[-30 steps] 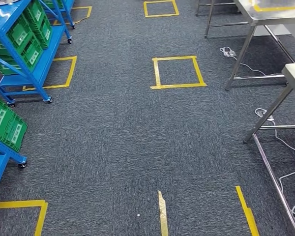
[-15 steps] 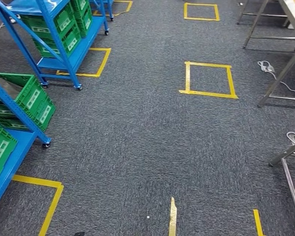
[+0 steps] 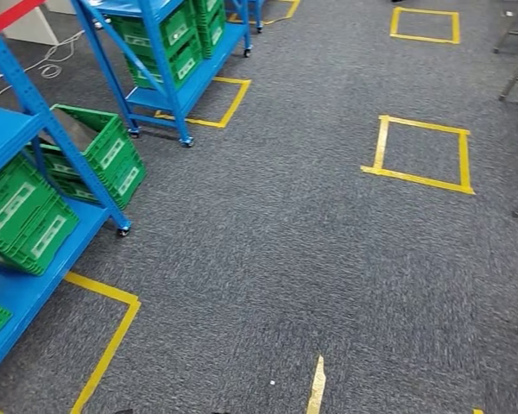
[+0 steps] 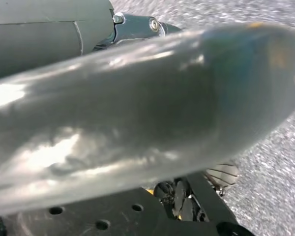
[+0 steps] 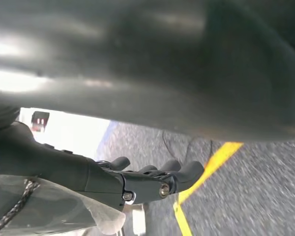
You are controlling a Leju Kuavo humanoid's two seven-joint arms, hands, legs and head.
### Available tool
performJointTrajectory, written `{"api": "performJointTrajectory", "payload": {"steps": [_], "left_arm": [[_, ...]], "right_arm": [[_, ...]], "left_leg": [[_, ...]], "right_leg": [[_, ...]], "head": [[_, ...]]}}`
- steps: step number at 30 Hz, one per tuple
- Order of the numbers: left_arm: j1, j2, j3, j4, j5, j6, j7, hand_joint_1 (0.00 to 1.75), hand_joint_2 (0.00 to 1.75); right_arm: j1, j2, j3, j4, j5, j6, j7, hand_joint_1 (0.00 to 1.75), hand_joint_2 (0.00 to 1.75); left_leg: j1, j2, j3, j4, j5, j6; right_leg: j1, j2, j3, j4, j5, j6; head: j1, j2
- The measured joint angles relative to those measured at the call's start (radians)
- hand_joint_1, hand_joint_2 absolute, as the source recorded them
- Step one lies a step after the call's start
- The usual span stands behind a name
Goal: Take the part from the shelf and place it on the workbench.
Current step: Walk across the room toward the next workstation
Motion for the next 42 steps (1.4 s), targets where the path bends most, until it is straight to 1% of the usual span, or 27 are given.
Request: {"api": "performJointTrajectory", "payload": {"steps": [2, 4, 6, 7, 9, 10, 11, 12, 13, 14, 15, 17, 19, 20, 21, 22, 23, 26, 28, 29, 31, 33, 35, 37, 39, 41, 42], "left_arm": [[0.002, -0.001, 0.009, 0.000, 0.004, 0.004, 0.036, 0.00, 0.00], [0.005, -0.004, 0.016, 0.000, 0.005, 0.007, 0.079, 0.00, 0.00], [0.015, -0.011, 0.028, 0.000, 0.010, 0.011, 0.098, 0.00, 0.00], [0.022, -0.014, 0.036, 0.000, 0.014, 0.013, 0.099, 0.00, 0.00], [0.029, -0.021, 0.053, -0.002, 0.017, 0.015, 0.105, 0.00, 0.00], [0.029, -0.022, 0.060, -0.002, 0.017, 0.014, 0.113, 0.00, 0.00], [0.028, -0.023, 0.067, -0.002, 0.016, 0.011, 0.122, 0.00, 0.00], [0.027, -0.024, 0.073, -0.002, 0.015, 0.007, 0.132, 0.00, 0.00], [0.027, -0.024, 0.079, -0.002, 0.014, 0.004, 0.138, 0.00, 0.00], [0.028, -0.024, 0.083, -0.002, 0.014, 0.002, 0.141, 0.00, 0.00], [0.028, -0.024, 0.087, -0.002, 0.015, -0.002, 0.141, 0.00, 0.00], [0.028, -0.024, 0.099, -0.004, 0.029, -0.008, 0.123, 0.00, 0.00], [0.027, -0.023, 0.123, -0.012, 0.056, -0.004, 0.077, 0.00, 0.00], [0.027, -0.022, 0.140, -0.017, 0.068, -0.001, 0.050, 0.00, 0.00], [0.028, -0.020, 0.156, -0.022, 0.078, 0.001, 0.025, 0.00, 0.00], [0.030, -0.016, 0.172, -0.026, 0.084, 0.002, 0.004, 0.00, 0.00], [0.030, -0.013, 0.185, -0.030, 0.088, 0.000, -0.010, 0.00, 0.00], [0.026, -0.010, 0.218, -0.040, 0.097, -0.008, -0.016, 0.00, 0.00], [0.024, -0.019, 0.237, -0.042, 0.088, -0.006, 0.015, 0.00, 0.00], [0.025, -0.025, 0.246, -0.042, 0.080, -0.003, 0.040, 0.00, 0.00], [0.031, -0.040, 0.261, -0.042, 0.064, 0.007, 0.091, 0.00, 0.00], [0.031, -0.057, 0.275, -0.042, 0.056, 0.016, 0.131, 0.00, 0.00], [0.027, -0.073, 0.287, -0.042, 0.053, 0.022, 0.162, 0.00, 0.00], [0.028, -0.085, 0.299, -0.042, 0.053, 0.028, 0.178, 0.00, 0.00], [0.030, -0.092, 0.309, -0.042, 0.053, 0.030, 0.184, 0.00, 0.00], [0.027, -0.095, 0.314, -0.042, 0.052, 0.030, 0.188, 0.00, 0.00], [0.026, -0.095, 0.315, -0.042, 0.052, 0.030, 0.189, 0.00, 0.00]], "right_arm": [[0.000, 0.003, 0.005, 0.000, 0.016, -0.008, 0.000, 0.00, 0.00], [-0.001, 0.007, 0.012, 0.001, 0.036, -0.009, 0.000, 0.00, 0.00], [-0.007, 0.009, 0.026, 0.001, 0.061, -0.005, 0.000, 0.00, 0.00], [-0.010, 0.009, 0.034, 0.001, 0.073, -0.003, 0.002, 0.00, 0.00], [-0.013, 0.009, 0.047, 0.001, 0.084, -0.001, 0.002, 0.00, 0.00], [-0.014, 0.009, 0.050, 0.001, 0.082, -0.001, -0.001, 0.00, 0.00], [-0.013, 0.009, 0.052, 0.001, 0.077, -0.002, -0.012, 0.00, 0.00], [-0.013, 0.009, 0.053, 0.001, 0.072, -0.005, -0.033, 0.00, 0.00], [-0.013, 0.009, 0.053, 0.001, 0.067, -0.008, -0.060, 0.00, 0.00], [-0.013, 0.008, 0.053, 0.001, 0.065, -0.010, -0.087, 0.00, 0.00], [-0.013, 0.008, 0.053, 0.001, 0.063, -0.012, -0.107, 0.00, 0.00], [-0.012, 0.007, 0.054, 0.002, 0.070, -0.015, -0.118, 0.00, 0.00], [-0.009, 0.007, 0.060, 0.005, 0.085, -0.023, -0.120, 0.00, 0.00], [-0.009, 0.007, 0.063, 0.006, 0.091, -0.027, -0.121, 0.00, 0.00], [-0.009, 0.007, 0.065, 0.006, 0.093, -0.030, -0.117, 0.00, 0.00], [-0.009, 0.008, 0.067, 0.006, 0.094, -0.028, -0.107, 0.00, 0.00], [-0.009, 0.008, 0.068, 0.006, 0.096, -0.023, -0.094, 0.00, 0.00], [-0.004, 0.008, 0.080, 0.007, 0.124, -0.016, -0.065, 0.00, 0.00], [0.002, 0.008, 0.096, 0.007, 0.154, -0.039, -0.064, 0.00, 0.00], [0.002, 0.009, 0.105, 0.007, 0.169, -0.053, -0.064, 0.00, 0.00], [0.002, 0.009, 0.124, 0.007, 0.189, -0.068, -0.064, 0.00, 0.00], [0.002, 0.010, 0.137, 0.008, 0.194, -0.063, -0.064, 0.00, 0.00], [0.000, 0.011, 0.142, 0.009, 0.190, -0.049, -0.064, 0.00, 0.00], [-0.005, 0.011, 0.145, 0.009, 0.186, -0.039, -0.064, 0.00, 0.00], [-0.008, 0.012, 0.148, 0.009, 0.183, -0.036, -0.064, 0.00, 0.00], [-0.006, 0.012, 0.151, 0.010, 0.182, -0.035, -0.068, 0.00, 0.00], [-0.005, 0.012, 0.152, 0.010, 0.181, -0.035, -0.072, 0.00, 0.00]], "left_leg": [[-0.010, 0.042, 0.067, -0.134, 0.053, 0.013], [-0.020, 0.067, 0.093, -0.190, 0.057, 0.024], [-0.021, 0.050, 0.093, -0.198, 0.057, 0.032], [-0.018, 0.040, 0.096, -0.203, 0.059, 0.037], [-0.010, 0.018, 0.103, -0.214, 0.063, 0.046], [-0.008, 0.006, 0.104, -0.214, 0.064, 0.049], [-0.007, -0.007, 0.103, -0.214, 0.063, 0.051], [-0.007, -0.021, 0.104, -0.214, 0.063, 0.052], [-0.007, -0.034, 0.105, -0.213, 0.062, 0.053], [-0.007, -0.049, 0.107, -0.213, 0.061, 0.052], [-0.006, -0.064, 0.110, -0.212, 0.059, 0.050], [-0.004, -0.092, 0.112, -0.206, 0.053, 0.041], [-0.003, -0.115, 0.105, -0.198, 0.051, 0.030], [-0.002, -0.126, 0.100, -0.196, 0.052, 0.025], [0.000, -0.136, 0.096, -0.196, 0.055, 0.020], [0.002, -0.133, 0.093, -0.193, 0.053, 0.015], [0.001, -0.115, 0.087, -0.178, 0.044, 0.010], [-0.002, -0.030, 0.020, -0.031, -0.031, -0.003], [0.001, -0.015, -0.030, 0.072, -0.065, -0.007], [0.002, -0.012, -0.036, 0.082, -0.057, -0.006], [0.002, 0.001, 0.007, -0.009, 0.009, 0.000], [-0.008, 0.043, 0.067, -0.133, 0.056, 0.014], [-0.018, 0.067, 0.089, -0.180, 0.053, 0.024], [-0.017, 0.048, 0.090, -0.192, 0.053, 0.032], [-0.010, 0.026, 0.097, -0.205, 0.060, 0.043], [-0.006, 0.003, 0.100, -0.212, 0.064, 0.050], [-0.005, -0.010, 0.099, -0.212, 0.064, 0.052]], "right_leg": [[0.004, -0.022, 0.009, 0.000, -0.009, 0.005], [0.007, -0.043, 0.014, 0.000, -0.017, 0.014], [0.008, -0.061, 0.022, -0.002, -0.023, 0.025], [0.007, -0.049, 0.023, 0.001, -0.029, 0.030], [0.004, 0.006, -0.001, 0.057, -0.065, 0.038], [0.001, 0.037, -0.031, 0.118, -0.094, 0.040], [0.000, 0.054, -0.068, 0.188, -0.123, 0.042], [-0.001, 0.061, -0.102, 0.248, -0.142, 0.044], [-0.002, 0.063, -0.125, 0.282, -0.144, 0.046], [-0.003, 0.064, -0.129, 0.275, -0.123, 0.047], [-0.005, 0.068, -0.115, 0.231, -0.084, 0.048], [-0.011, 0.104, -0.062, 0.097, -0.010, 0.052], [-0.015, 0.143, -0.026, 0.022, 0.008, 0.049], [-0.014, 0.150, -0.022, 0.017, 0.003, 0.044], [-0.014, 0.141, -0.018, 0.014, 0.004, 0.038], [-0.013, 0.130, -0.017, 0.012, 0.005, 0.032], [-0.014, 0.118, -0.015, 0.010, 0.006, 0.025], [-0.012, 0.071, -0.008, 0.007, 0.001, 0.008], [-0.010, 0.039, -0.004, 0.007, -0.004, 0.004], [-0.009, 0.025, -0.001, 0.007, -0.007, 0.004], [-0.008, 0.001, 0.009, 0.007, -0.015, 0.006], [-0.004, -0.021, 0.015, 0.007, -0.025, 0.014], [0.000, -0.046, 0.016, 0.005, -0.033, 0.024], [0.001, -0.064, 0.028, 0.001, -0.038, 0.032], [-0.001, -0.021, 0.025, 0.027, -0.058, 0.042], [-0.005, 0.043, -0.033, 0.138, -0.110, 0.050], [-0.005, 0.057, -0.074, 0.210, -0.136, 0.052]], "head": [[0.000, 0.000], [0.000, 0.000], [0.000, 0.000], [0.002, 0.000], [0.007, 0.000], [0.010, 0.000], [0.011, 0.000], [0.012, 0.000], [0.011, 0.000], [0.011, 0.000], [0.011, 0.000], [0.012, 0.000], [0.013, 0.000], [0.013, 0.000], [0.013, 0.000], [0.013, 0.000], [0.010, 0.000], [0.000, 0.000], [0.000, 0.000], [0.000, 0.000], [0.000, 0.000], [0.000, 0.000], [0.002, 0.000], [0.005, 0.000], [0.011, 0.000], [0.018, 0.000], [0.018, 0.000]]}}
